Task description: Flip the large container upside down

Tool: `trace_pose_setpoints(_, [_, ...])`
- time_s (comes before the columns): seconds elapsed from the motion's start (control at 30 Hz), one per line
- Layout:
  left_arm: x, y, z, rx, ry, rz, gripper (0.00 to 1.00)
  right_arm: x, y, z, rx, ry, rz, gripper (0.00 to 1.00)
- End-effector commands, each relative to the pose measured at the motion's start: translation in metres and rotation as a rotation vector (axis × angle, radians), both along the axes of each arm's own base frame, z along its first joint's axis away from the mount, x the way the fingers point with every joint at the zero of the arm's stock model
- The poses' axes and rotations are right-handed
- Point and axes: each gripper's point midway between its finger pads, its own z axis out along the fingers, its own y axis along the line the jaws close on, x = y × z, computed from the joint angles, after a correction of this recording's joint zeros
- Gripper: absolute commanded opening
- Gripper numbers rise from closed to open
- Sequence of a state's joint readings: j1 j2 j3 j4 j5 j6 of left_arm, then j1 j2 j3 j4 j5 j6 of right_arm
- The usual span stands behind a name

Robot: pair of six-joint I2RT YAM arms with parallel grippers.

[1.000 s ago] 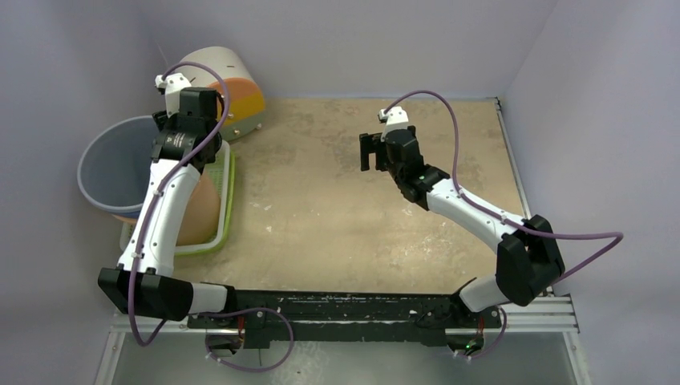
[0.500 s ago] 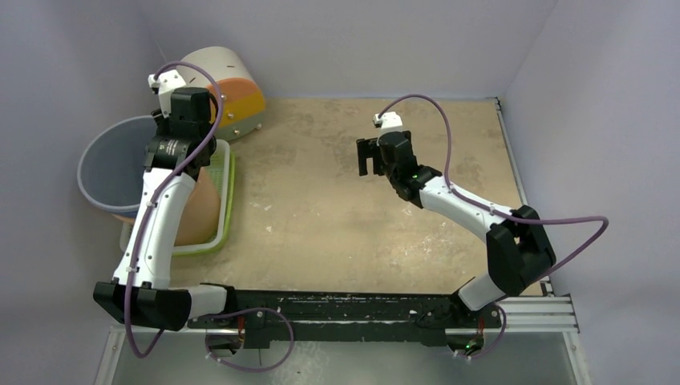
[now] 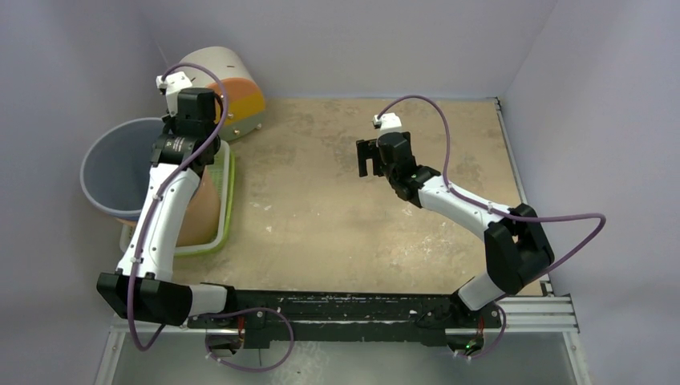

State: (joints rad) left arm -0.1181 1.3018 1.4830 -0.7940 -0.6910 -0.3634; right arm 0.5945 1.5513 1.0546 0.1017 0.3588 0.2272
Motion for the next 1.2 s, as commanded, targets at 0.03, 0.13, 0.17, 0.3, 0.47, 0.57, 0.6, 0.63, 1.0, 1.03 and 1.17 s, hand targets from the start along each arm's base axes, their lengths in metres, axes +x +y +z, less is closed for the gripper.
trace_pose_setpoints(0.03, [-0.001,0.01,0.025,0.021,-0.045,0.051,0.0,0.009,-0.002,0.03,0.037,-0.072,-0.038,1.0])
trace_pose_setpoints(0.13, [-0.004,0.014,0.046,0.046,-0.054,0.06,0.0,0.01,0.0,0.031,0.042,-0.071,-0.032,1.0])
trace_pose_setpoints(0.17, [-0.005,0.017,0.056,0.059,-0.058,0.068,0.0,0.01,0.0,0.03,0.042,-0.069,-0.031,1.0])
trace_pose_setpoints(0.3, [-0.017,0.029,0.099,0.114,-0.091,0.121,0.0,0.01,0.002,0.028,0.042,-0.064,-0.024,1.0])
trace_pose_setpoints(0.47, [-0.031,0.033,0.146,0.113,-0.194,0.139,0.0,0.013,0.005,0.023,0.043,-0.052,-0.018,1.0])
trace_pose_setpoints(0.57, [-0.039,0.04,0.155,0.14,-0.196,0.18,0.0,0.013,0.008,0.021,0.043,-0.041,-0.009,0.99])
trace_pose_setpoints(0.6, [-0.039,0.04,0.153,0.147,-0.184,0.181,0.0,0.013,0.009,0.02,0.045,-0.041,-0.007,0.99])
trace_pose_setpoints(0.63, [-0.038,0.041,0.148,0.154,-0.168,0.183,0.0,0.013,0.009,0.02,0.045,-0.039,-0.007,0.99])
trace_pose_setpoints(1.0, [-0.03,0.041,0.097,0.19,-0.046,0.178,0.0,0.014,0.01,0.014,0.034,-0.027,-0.002,0.99])
trace_pose_setpoints(1.03, [-0.029,0.041,0.095,0.188,-0.041,0.174,0.0,0.014,0.01,0.014,0.034,-0.026,-0.002,0.99])
trace_pose_setpoints(1.17, [-0.026,0.038,0.087,0.176,-0.038,0.157,0.0,0.014,0.011,0.012,0.03,-0.021,0.004,0.99])
